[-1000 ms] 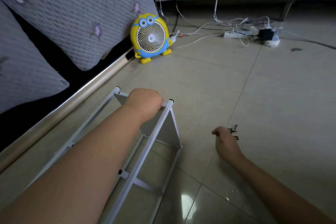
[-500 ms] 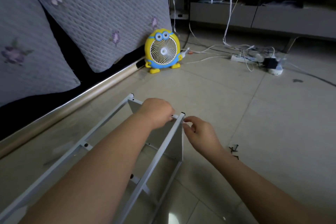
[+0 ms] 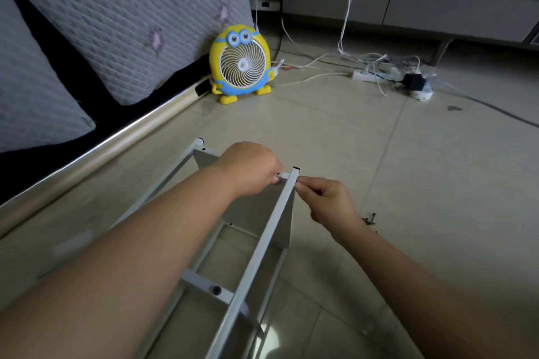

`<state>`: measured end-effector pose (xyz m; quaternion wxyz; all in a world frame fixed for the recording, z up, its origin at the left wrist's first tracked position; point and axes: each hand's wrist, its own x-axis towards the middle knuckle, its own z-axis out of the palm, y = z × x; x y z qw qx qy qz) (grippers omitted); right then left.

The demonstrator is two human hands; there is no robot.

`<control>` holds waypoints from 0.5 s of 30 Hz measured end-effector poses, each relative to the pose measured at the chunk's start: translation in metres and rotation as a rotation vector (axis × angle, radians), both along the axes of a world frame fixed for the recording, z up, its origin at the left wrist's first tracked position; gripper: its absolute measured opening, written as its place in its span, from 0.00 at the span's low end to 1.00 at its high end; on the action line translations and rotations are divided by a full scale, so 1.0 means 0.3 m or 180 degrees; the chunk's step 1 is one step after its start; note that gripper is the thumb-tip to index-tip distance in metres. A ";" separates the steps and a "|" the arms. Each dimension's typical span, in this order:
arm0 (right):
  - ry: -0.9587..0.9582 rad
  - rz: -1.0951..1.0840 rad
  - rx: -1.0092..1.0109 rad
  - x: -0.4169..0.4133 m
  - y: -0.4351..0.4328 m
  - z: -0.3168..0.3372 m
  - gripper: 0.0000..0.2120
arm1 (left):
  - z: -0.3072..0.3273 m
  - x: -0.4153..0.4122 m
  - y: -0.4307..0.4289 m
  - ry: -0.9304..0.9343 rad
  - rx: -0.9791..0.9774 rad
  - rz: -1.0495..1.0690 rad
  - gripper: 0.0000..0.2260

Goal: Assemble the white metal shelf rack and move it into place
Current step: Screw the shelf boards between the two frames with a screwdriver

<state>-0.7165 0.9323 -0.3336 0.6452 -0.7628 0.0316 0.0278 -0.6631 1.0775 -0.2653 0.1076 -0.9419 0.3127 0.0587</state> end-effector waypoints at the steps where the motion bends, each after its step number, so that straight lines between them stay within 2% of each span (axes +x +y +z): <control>1: 0.0028 0.0031 0.0084 -0.001 0.000 0.001 0.09 | -0.001 -0.002 0.003 0.0016 -0.0006 -0.0014 0.11; 15: 0.0218 0.0278 0.0856 -0.007 0.021 -0.016 0.12 | 0.000 -0.015 0.029 0.0341 -0.0341 0.0072 0.09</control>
